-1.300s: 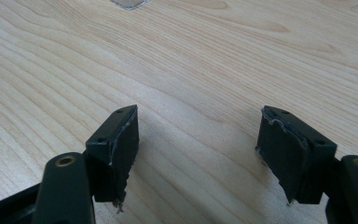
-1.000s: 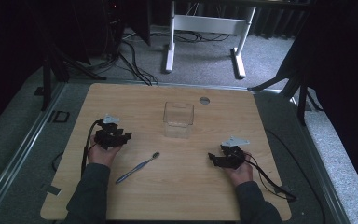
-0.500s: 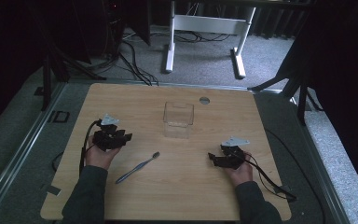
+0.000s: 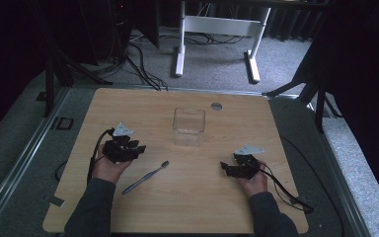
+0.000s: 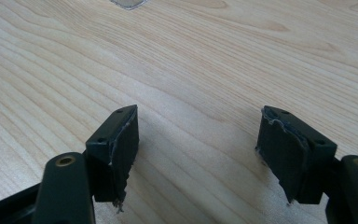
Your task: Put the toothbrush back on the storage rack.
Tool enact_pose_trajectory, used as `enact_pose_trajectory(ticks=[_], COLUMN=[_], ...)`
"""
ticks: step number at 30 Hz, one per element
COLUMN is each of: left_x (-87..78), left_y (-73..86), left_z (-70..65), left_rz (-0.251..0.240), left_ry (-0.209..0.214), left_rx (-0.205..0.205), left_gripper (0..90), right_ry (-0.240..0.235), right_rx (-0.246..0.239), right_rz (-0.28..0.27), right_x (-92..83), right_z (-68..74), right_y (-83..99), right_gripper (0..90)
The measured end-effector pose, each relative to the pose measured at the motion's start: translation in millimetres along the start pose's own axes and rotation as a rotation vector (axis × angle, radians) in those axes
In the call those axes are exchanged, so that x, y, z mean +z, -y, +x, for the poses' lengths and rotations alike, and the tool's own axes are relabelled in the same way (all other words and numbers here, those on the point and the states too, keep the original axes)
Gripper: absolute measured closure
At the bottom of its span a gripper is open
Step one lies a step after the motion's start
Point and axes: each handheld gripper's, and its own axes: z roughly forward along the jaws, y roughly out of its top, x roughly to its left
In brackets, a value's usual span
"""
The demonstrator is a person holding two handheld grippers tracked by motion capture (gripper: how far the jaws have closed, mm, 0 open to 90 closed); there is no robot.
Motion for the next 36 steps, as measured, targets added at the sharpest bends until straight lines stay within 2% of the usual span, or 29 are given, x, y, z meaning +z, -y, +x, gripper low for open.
enact_pose_trajectory(ticks=[4,7,17,23,36], left_x=[0.0,0.3,-0.1,0.9,3.8], left_y=[-1.7,-5.3,-10.1,-11.0,-11.2], left_z=[-3.6,-11.0,-17.0,-21.5,-23.7], left_rz=[0.006,0.014,0.026,0.048,0.084], left_ry=[0.005,0.001,0.009,0.011,0.017], left_rx=[0.015,0.041,0.064,0.096,0.107], left_gripper=[61.7,60.8,59.3,58.7,58.6], right_ry=[0.0,-0.001,-0.001,-0.001,-0.001], right_rx=[-0.001,-0.002,-0.001,-0.001,-0.002], right_rz=[0.0,0.0,0.0,0.0,0.0], right_x=[0.0,0.1,0.1,0.1,0.1], right_z=[-0.1,-0.2,-0.2,-0.2,-0.3], right_y=[0.0,0.0,0.0,0.0,0.0], right_gripper=[28.9,28.8,28.9,28.8,28.9])
